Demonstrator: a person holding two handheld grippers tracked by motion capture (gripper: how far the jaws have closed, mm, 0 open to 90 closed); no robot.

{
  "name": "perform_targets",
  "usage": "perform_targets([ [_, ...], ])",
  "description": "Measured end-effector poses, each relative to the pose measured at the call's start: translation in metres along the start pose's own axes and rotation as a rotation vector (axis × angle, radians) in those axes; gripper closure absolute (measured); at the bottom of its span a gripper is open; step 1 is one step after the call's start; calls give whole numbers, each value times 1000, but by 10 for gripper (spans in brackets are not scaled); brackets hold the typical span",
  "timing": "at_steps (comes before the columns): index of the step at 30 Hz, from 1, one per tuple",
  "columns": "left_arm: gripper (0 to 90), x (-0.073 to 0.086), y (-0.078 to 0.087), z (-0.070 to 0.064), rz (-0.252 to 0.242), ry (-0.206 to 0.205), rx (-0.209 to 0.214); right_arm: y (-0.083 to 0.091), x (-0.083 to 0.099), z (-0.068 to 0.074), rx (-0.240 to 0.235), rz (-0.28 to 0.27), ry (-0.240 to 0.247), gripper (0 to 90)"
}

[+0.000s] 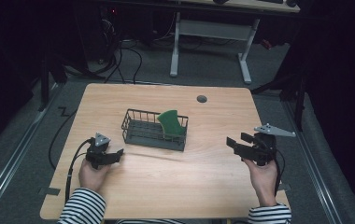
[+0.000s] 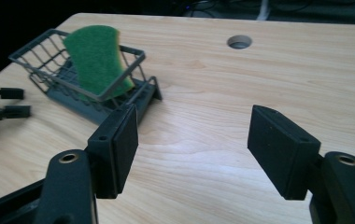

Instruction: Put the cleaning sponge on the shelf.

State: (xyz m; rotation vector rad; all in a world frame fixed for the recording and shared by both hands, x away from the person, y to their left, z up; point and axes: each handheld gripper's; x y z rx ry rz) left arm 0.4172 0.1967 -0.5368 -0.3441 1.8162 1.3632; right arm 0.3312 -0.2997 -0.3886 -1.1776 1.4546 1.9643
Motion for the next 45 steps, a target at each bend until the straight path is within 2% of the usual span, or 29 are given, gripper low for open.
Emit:
perform_targets([
  [8,285,0,0,0,-1,0,1,-8,17,-2,-1,13,-11,336],
  [13,285,0,0,0,0,0,1,-11,25,-5,-35,22,-11,344],
  [20,282,0,0,0,0,-1,1,-20,38,-7,-24,48,-12,348],
  [31,282,0,0,0,0,-1,1,-38,50,-7,-36,60,-36,344],
  [35,282,0,0,0,0,-1,1,-44,53,-7,-35,66,-31,345],
  [45,282,0,0,0,0,-1,1,-62,63,-4,21,98,-2,346],
])
Point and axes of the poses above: each handheld gripper's, and its own axes: y roughly backward along the jaws, x roughly out of its underside, z roughly to its left, and after that the axes turned 5 degrees about y, right-handed
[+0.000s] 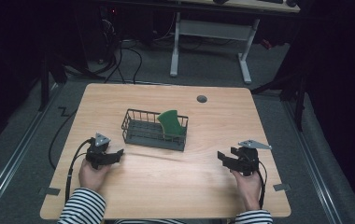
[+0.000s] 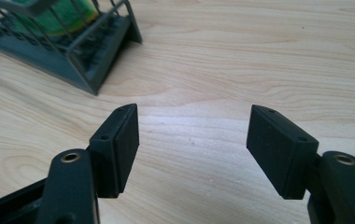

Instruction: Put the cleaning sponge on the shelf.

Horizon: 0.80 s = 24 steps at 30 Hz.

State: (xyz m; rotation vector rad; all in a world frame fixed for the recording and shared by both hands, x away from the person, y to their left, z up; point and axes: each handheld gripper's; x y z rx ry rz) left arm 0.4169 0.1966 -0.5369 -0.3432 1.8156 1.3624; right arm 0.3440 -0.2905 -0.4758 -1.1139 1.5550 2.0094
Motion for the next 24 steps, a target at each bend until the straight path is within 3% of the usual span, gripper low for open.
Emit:
perform_targets([
  [15,282,0,0,0,0,0,-1,-22,15,-3,9,23,-27,350],
  [19,282,0,0,0,0,0,-1,-26,18,-2,21,26,-22,350],
  [24,282,0,0,0,0,0,-1,-31,18,2,63,32,25,352],
])
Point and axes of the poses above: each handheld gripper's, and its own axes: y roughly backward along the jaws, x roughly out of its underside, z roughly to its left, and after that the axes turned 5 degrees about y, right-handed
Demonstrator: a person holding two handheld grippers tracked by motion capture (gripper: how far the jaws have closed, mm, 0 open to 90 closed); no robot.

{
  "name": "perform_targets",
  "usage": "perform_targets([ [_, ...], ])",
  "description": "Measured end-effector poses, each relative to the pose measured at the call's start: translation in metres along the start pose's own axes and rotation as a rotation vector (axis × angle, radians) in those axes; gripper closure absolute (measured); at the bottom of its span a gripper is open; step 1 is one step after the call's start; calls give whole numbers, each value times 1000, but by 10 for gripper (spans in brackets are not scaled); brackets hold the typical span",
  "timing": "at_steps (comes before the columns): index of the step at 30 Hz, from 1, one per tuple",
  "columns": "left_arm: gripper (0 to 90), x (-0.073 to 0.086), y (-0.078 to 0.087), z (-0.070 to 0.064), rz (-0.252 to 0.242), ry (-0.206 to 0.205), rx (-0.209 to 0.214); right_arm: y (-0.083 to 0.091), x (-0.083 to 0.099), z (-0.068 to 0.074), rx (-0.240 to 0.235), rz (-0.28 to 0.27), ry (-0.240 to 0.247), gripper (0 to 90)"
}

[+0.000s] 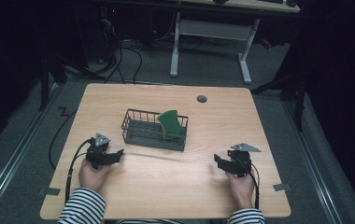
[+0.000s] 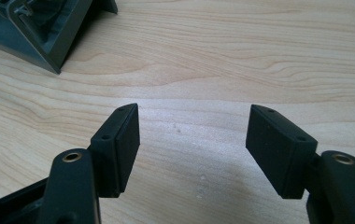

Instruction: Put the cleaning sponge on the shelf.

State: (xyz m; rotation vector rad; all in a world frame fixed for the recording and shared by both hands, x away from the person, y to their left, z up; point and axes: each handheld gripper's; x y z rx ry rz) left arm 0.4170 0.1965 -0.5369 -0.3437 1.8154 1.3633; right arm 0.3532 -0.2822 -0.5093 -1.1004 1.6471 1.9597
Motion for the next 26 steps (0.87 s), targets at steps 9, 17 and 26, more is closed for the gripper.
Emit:
perform_targets([
  [9,282,0,0,0,0,0,0,-8,3,3,33,19,40,347],
  [17,282,0,0,0,0,1,-3,-18,13,2,71,33,73,311],
  [26,281,1,1,0,2,4,-3,-18,13,2,79,34,70,295],
])
Point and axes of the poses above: each handheld gripper's, and its own axes: y roughly backward along the jaws, x roughly out of its underside, z roughly to its left, and after that the axes turned 5 degrees about y, right-handed
